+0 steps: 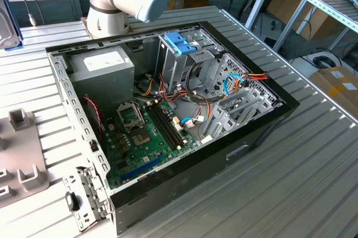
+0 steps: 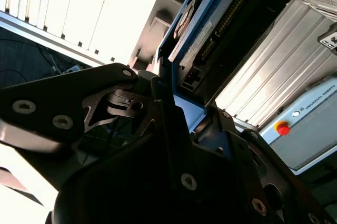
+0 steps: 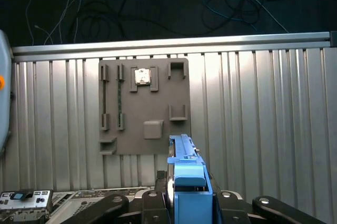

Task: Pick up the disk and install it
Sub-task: 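Pick up the disk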

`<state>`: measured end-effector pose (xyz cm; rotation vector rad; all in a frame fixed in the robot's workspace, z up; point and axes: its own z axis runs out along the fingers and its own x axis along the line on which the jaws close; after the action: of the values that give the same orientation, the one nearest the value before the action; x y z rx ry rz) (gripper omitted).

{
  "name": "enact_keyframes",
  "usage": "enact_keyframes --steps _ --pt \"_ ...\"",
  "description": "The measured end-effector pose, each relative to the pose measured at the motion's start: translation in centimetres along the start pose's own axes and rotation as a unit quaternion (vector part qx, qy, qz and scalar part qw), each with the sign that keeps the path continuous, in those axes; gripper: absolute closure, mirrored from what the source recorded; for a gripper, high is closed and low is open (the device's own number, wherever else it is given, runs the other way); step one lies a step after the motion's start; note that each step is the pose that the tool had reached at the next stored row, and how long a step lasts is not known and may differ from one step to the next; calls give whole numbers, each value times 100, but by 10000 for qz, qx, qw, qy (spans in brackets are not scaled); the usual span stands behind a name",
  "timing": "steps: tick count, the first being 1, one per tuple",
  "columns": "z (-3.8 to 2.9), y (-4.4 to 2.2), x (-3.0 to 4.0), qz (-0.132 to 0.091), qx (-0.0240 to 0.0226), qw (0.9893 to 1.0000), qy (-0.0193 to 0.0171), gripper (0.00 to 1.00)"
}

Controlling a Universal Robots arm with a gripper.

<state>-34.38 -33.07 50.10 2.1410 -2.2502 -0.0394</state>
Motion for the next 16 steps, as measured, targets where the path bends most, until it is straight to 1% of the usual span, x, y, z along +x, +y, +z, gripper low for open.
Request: enact_keyframes --steps 16 --pt "-1 -33 -2 0 0 10000 6 63"
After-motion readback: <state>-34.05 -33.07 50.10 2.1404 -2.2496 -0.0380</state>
